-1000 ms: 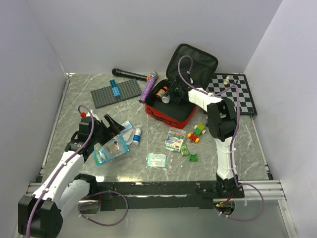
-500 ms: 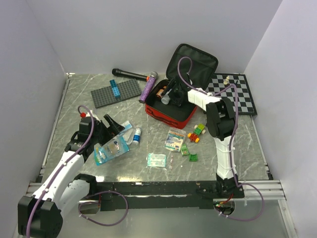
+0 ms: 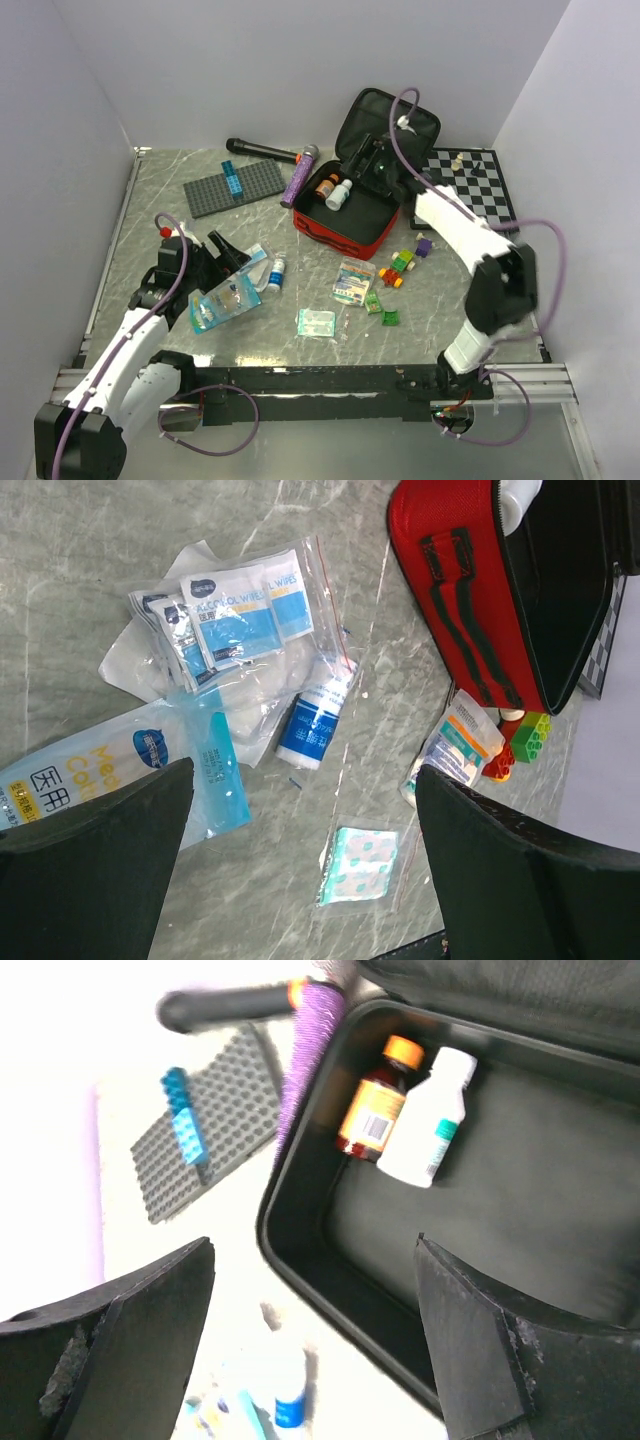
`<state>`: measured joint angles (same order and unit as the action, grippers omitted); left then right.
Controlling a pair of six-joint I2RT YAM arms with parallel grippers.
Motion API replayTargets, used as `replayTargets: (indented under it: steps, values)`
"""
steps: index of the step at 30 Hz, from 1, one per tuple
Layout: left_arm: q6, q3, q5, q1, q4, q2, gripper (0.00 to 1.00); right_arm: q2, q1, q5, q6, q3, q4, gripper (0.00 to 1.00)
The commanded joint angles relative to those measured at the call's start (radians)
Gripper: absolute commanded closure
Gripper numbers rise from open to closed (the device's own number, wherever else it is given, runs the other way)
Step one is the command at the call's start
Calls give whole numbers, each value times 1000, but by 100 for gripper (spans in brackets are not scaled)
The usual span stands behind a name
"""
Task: Organize the medicine kit
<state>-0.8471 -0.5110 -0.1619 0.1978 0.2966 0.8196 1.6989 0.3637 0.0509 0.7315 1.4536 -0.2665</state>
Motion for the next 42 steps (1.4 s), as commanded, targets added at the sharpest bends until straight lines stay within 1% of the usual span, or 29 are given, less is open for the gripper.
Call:
replayTargets:
  steps: [1,4,5,7,10,12,18,22,24,29,33,38,40,42]
  values:
    - [14,-26,-27,-1,-25,-20,4,-214,101,-109,-206,-96,-26,14]
    - [10,-21,-33,-1,-37,-22,3,-295,228,-193,-325,-183,-68,14]
    - [6,-20,-37,-1,-42,-23,4,-321,263,-215,-331,-224,-77,14]
    - [-1,-9,-44,-1,-54,-25,4,-372,297,-203,-308,-332,-82,14]
    - [-13,6,-53,-1,-70,-27,4,-458,328,-215,-273,-497,-73,16]
    - [-20,15,-57,-1,-77,-33,4,-505,342,-240,-270,-570,-88,16]
    - [-26,20,-57,0,-82,-36,4,-625,343,-361,-215,-690,-190,17]
    - [-26,14,-56,0,-85,-27,4,-723,342,-410,-126,-754,-250,20]
    - [-26,14,-59,0,-93,-20,3,-749,342,-418,-116,-780,-258,21]
    - [-32,11,-79,0,-108,3,3,-725,337,-364,-116,-808,-255,28]
    - [-32,9,-76,0,-103,-2,3,-708,339,-313,-130,-828,-206,28]
    - [-33,11,-70,0,-99,-13,3,-633,340,-254,-165,-805,-162,28]
    - [-32,9,-64,0,-94,-17,4,-595,345,-241,-190,-782,-145,29]
    - [-27,8,-59,0,-91,-22,4,-562,348,-261,-213,-754,-142,29]
